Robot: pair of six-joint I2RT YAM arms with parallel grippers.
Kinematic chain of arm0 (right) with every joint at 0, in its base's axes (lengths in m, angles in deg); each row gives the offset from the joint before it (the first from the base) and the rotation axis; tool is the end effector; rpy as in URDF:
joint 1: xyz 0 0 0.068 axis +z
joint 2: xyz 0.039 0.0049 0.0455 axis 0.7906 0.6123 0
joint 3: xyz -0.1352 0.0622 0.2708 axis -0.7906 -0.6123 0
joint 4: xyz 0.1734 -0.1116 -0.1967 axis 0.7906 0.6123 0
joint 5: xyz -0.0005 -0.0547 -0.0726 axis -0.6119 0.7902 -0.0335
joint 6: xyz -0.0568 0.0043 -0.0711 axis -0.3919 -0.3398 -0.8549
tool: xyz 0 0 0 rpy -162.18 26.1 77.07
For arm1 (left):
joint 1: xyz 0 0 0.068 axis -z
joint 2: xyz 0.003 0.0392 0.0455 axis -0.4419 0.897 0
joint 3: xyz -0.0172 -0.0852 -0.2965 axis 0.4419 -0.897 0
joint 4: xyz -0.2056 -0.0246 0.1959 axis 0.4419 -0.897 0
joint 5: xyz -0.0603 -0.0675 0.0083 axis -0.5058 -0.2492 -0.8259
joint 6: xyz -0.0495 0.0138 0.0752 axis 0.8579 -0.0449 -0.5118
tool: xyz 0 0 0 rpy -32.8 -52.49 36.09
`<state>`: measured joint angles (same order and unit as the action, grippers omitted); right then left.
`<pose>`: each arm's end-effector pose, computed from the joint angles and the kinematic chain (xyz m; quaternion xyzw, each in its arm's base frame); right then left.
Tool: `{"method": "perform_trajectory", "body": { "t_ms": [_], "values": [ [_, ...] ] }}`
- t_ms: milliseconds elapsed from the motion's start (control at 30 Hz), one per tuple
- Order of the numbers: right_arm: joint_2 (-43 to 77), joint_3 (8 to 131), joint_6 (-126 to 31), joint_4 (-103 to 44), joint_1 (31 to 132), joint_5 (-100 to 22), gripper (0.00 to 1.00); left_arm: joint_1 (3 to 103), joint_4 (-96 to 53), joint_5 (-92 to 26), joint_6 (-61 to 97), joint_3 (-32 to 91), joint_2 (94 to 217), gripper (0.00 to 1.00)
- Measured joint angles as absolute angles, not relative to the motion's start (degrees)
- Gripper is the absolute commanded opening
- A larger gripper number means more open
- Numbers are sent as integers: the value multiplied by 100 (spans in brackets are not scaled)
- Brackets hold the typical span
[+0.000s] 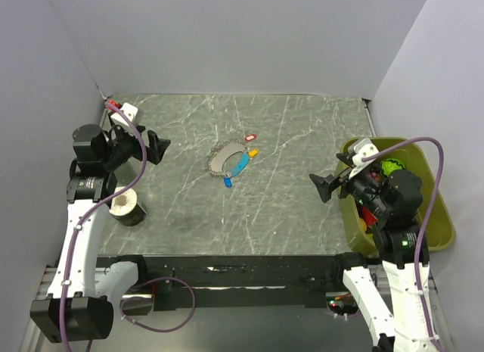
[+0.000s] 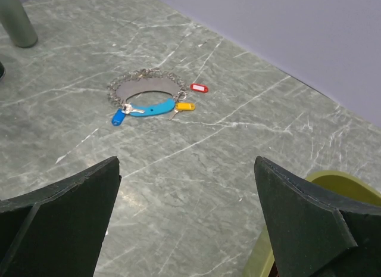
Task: Remove the keys from the keyring
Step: Pick up the keyring from the center of the board.
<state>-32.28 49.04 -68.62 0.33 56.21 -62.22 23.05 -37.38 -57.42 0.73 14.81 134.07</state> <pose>0.1272 0.0509 0.4167 -0.2895 0.6849 0.1421 0.6534 0.2524 -0.0301 0.4053 0.1960 0.7360 -0.1678 0.6259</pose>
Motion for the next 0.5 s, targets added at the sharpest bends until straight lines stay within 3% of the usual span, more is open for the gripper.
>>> {"method": "perform_trajectory", "body": {
  "t_ms": [500],
  "values": [
    [-3228,4746,-7417,88,5621,-6222,100,2674,-3788,-5748,49,1509,13687,96]
  ]
}}
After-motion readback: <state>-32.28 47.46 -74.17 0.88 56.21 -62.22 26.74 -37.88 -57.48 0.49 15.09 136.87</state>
